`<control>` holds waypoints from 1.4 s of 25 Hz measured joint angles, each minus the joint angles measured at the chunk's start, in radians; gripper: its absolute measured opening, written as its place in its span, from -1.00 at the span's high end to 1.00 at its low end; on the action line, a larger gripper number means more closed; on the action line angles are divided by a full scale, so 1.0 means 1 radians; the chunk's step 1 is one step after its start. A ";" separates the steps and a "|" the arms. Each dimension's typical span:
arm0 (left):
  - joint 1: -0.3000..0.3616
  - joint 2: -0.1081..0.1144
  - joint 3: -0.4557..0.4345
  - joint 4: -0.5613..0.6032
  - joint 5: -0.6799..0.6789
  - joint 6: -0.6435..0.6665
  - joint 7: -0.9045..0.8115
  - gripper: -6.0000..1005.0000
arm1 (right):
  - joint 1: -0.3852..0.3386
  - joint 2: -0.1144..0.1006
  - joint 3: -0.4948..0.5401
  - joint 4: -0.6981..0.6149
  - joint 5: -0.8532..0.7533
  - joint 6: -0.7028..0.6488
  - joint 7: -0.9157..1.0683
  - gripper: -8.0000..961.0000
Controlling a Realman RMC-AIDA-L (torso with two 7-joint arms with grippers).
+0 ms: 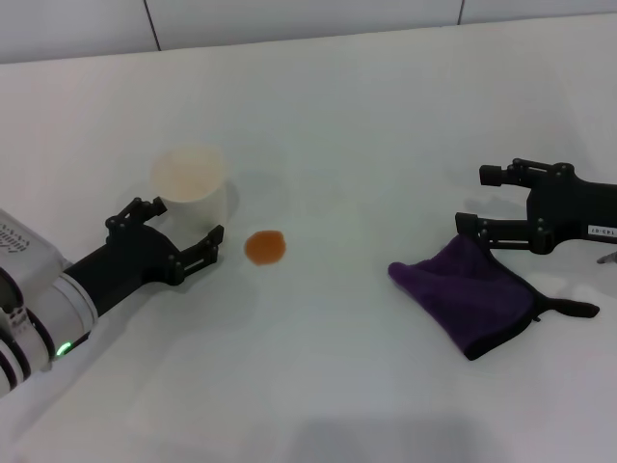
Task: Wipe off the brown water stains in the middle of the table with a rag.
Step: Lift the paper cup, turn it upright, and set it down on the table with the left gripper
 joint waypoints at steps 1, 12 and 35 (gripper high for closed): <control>0.000 0.000 0.000 0.000 0.000 0.000 0.002 -0.74 | 0.000 0.000 0.000 0.000 0.000 -0.001 0.000 -0.73; 0.016 0.000 0.000 0.012 0.001 0.002 0.013 -0.74 | -0.002 0.000 0.000 0.008 -0.002 -0.006 0.000 -0.73; 0.075 0.004 -0.013 0.018 -0.067 0.064 0.121 -0.74 | 0.000 0.000 -0.009 0.015 -0.001 -0.010 -0.011 -0.72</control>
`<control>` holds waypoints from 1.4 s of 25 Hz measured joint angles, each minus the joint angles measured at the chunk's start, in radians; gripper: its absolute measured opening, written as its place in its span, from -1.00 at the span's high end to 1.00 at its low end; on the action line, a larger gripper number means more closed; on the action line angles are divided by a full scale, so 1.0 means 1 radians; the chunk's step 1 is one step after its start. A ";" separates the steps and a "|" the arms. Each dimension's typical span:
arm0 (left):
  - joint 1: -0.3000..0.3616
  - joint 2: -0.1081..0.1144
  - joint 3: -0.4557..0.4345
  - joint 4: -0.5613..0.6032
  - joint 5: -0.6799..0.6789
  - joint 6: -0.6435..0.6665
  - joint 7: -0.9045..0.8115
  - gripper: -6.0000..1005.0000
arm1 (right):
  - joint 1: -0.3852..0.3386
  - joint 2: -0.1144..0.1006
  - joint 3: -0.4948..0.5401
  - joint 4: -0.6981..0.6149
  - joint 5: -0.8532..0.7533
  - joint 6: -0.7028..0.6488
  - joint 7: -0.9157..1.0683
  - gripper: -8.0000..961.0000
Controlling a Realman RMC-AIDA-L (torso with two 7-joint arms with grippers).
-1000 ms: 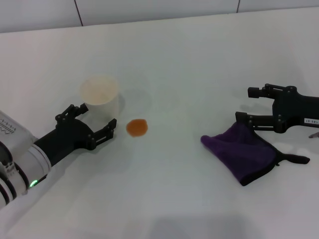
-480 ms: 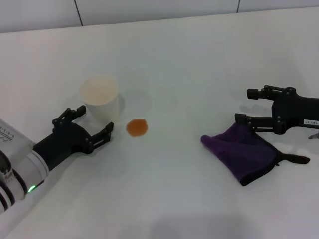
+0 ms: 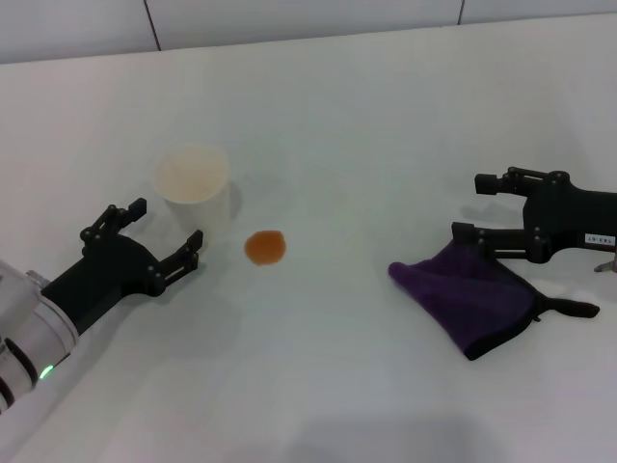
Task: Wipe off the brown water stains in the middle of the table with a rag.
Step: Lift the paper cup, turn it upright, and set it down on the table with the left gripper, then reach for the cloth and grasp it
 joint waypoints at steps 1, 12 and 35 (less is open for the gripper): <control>0.001 0.000 0.000 0.000 -0.003 0.003 0.002 -0.74 | 0.000 0.000 -0.002 0.000 0.000 0.000 0.000 -0.72; 0.029 0.002 0.000 -0.002 -0.029 0.091 0.048 -0.74 | -0.001 0.000 -0.004 0.000 0.001 -0.002 0.000 -0.72; 0.046 0.006 -0.002 -0.034 -0.114 0.384 0.062 -0.74 | -0.002 0.000 -0.003 -0.002 0.001 -0.010 -0.002 -0.72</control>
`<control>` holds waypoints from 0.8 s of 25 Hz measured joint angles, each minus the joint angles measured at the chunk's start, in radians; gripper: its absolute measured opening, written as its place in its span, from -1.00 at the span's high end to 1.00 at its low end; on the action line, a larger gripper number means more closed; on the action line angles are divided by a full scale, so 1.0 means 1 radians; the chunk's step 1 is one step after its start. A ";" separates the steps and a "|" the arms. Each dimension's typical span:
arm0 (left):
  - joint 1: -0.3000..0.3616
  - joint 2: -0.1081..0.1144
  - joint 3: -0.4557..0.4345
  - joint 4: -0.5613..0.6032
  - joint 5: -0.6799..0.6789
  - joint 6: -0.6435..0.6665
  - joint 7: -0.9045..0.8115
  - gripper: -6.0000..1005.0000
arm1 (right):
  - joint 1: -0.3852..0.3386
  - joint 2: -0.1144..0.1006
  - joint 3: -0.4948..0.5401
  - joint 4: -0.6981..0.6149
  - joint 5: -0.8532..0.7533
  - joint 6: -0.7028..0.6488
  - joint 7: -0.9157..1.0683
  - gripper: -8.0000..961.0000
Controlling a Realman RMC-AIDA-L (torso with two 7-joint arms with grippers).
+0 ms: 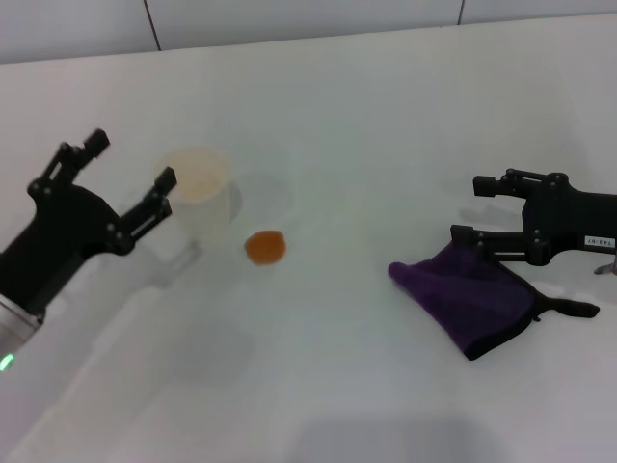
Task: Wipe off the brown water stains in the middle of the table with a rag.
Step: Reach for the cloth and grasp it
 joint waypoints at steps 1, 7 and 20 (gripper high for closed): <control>-0.005 0.001 0.000 -0.006 -0.009 0.008 -0.003 -0.73 | 0.000 0.000 0.000 0.000 0.000 0.000 0.000 -0.72; -0.075 0.000 0.005 -0.140 -0.045 0.029 -0.136 -0.73 | 0.002 0.000 0.001 0.002 0.001 0.006 0.000 -0.72; -0.285 -0.006 0.019 -0.520 0.199 0.072 -0.502 -0.73 | 0.012 0.002 0.000 0.024 0.053 0.040 -0.005 -0.72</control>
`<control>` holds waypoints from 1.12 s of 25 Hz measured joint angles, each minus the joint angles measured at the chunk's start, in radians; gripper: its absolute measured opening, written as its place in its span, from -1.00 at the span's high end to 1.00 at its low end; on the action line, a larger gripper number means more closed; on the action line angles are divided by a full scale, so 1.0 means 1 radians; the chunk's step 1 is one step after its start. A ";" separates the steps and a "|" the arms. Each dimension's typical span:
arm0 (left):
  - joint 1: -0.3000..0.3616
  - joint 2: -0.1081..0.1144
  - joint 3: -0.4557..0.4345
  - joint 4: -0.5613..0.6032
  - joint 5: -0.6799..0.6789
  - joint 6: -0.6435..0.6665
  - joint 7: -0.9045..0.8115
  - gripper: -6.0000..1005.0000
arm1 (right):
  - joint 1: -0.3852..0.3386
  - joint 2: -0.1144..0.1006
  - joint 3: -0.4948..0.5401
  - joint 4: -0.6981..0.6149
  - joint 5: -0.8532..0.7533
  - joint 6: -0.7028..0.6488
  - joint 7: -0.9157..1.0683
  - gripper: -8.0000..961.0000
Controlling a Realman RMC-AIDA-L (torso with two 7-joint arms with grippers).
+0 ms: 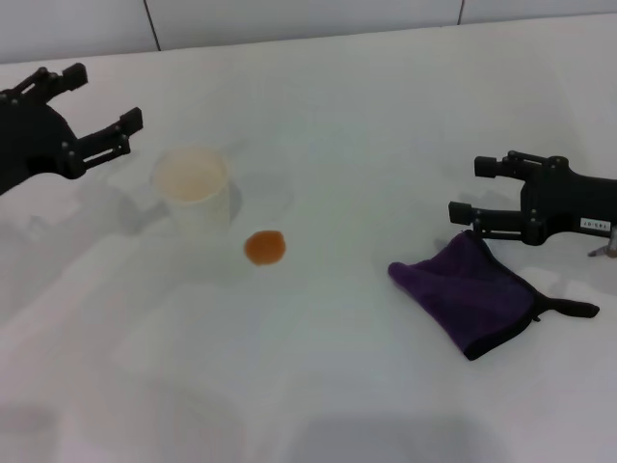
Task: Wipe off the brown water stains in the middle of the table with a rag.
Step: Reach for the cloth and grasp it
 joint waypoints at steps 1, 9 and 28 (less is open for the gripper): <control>-0.009 0.000 0.000 -0.022 0.020 0.013 -0.018 -0.73 | 0.000 0.000 0.000 0.000 0.002 0.002 -0.002 -0.72; -0.095 0.000 0.002 -0.143 0.195 0.124 -0.152 -0.73 | 0.004 0.000 0.000 0.000 0.017 0.008 -0.019 -0.72; -0.174 0.001 0.001 -0.314 0.375 0.279 -0.355 -0.73 | 0.015 0.000 -0.015 -0.003 0.017 0.008 -0.017 -0.72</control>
